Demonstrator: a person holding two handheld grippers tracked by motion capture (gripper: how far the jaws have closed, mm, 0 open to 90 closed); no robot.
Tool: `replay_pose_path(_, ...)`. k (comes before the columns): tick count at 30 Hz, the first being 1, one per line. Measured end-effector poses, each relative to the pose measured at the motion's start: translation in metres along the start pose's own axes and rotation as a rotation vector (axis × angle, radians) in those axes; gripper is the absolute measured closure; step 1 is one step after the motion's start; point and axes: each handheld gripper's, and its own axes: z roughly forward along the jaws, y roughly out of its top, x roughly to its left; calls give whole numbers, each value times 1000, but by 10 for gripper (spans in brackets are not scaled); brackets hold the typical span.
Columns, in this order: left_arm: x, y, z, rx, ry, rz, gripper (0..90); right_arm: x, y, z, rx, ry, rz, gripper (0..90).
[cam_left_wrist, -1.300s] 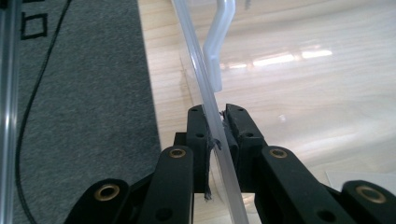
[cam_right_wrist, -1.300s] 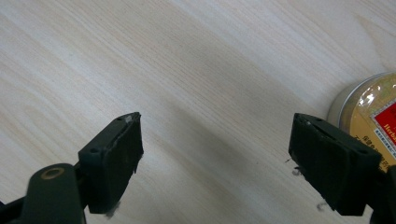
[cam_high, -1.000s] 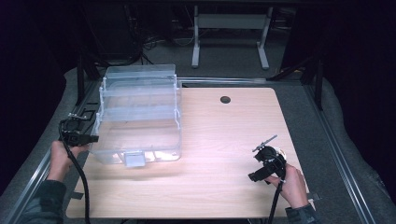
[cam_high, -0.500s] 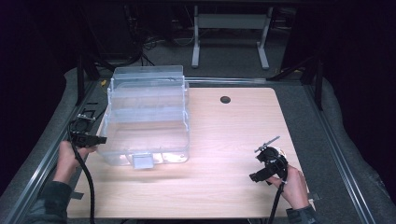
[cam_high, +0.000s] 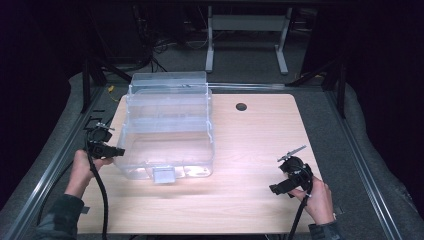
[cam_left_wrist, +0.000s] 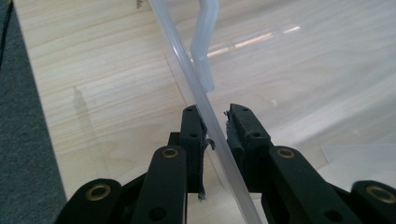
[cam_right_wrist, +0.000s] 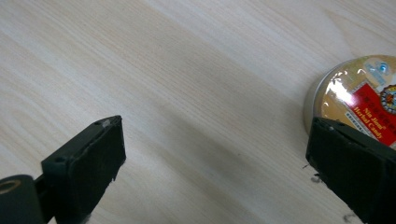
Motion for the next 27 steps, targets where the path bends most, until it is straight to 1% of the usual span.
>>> replay_pose_path(1, -2, 1, 1, 2, -2, 6, 758, 0, 0, 0, 0, 0, 0, 20)
replay_pose_path(2, -5, 1, 1, 3, -2, 9, 757, -1, -1, 0, 3, -10, 0, 12)
replay_pose_path(4, -12, 3, 2, 10, -9, 26, 753, -4, -3, 0, -7, -10, 16, 0)
replay_pose_path(5, -12, 3, 2, 10, -9, 26, 752, -4, -3, 0, -7, -10, 16, 0)
replay_pose_path(6, -17, 4, 3, 13, -10, 34, 751, -6, -5, -2, -13, -21, 24, 0)
replay_pose_path(7, -17, 4, 3, 13, -10, 34, 750, -6, -5, -2, -13, -21, 24, 0)
replay_pose_path(9, -22, 5, 4, 19, -14, 44, 748, -8, -6, -2, -13, -33, 31, 0)
replay_pose_path(12, -31, 8, 5, 38, -11, 64, 744, -11, -8, -3, -14, -23, 40, 0)
replay_pose_path(13, -34, 9, 6, 41, -16, 65, 742, -11, -9, -2, -14, -25, 44, 0)
replay_pose_path(14, -40, 11, 7, 46, -17, 77, 740, -13, -10, -2, -16, -22, 49, 0)
replay_pose_path(15, -40, 11, 7, 46, -17, 77, 738, -13, -10, -2, -16, -22, 49, 0)
replay_pose_path(16, -45, 12, 8, 48, -21, 88, 737, -13, -11, -2, -10, -34, 55, 0)
replay_pose_path(17, -48, 13, 9, 48, -22, 89, 736, -15, -12, -2, -17, 0, 56, 0)
replay_pose_path(18, -48, 13, 9, 48, -22, 89, 736, -15, -12, -2, -8, -31, 55, 0)
replay_pose_path(19, -53, 14, 9, 50, -24, 96, 735, -15, -13, -2, -11, -26, 59, 0)
replay_pose_path(20, -53, 14, 9, 50, -24, 96, 734, -15, -13, -3, -6, -37, 60, 0)
replay_pose_path(22, -57, 15, 10, 53, -27, 105, 733, -16, -14, -3, -9, -35, 59, 0)
replay_pose_path(23, -59, 15, 11, 52, -30, 106, 732, -17, -14, -4, -16, -14, 64, 0)
replay_pose_path(24, -61, 16, 11, 55, -32, 113, 728, -18, -15, -5, -16, -30, 66, 0)
replay_pose_path(27, -69, 18, 13, 61, -36, 119, 723, -20, -17, -5, -14, -33, 72, 0)
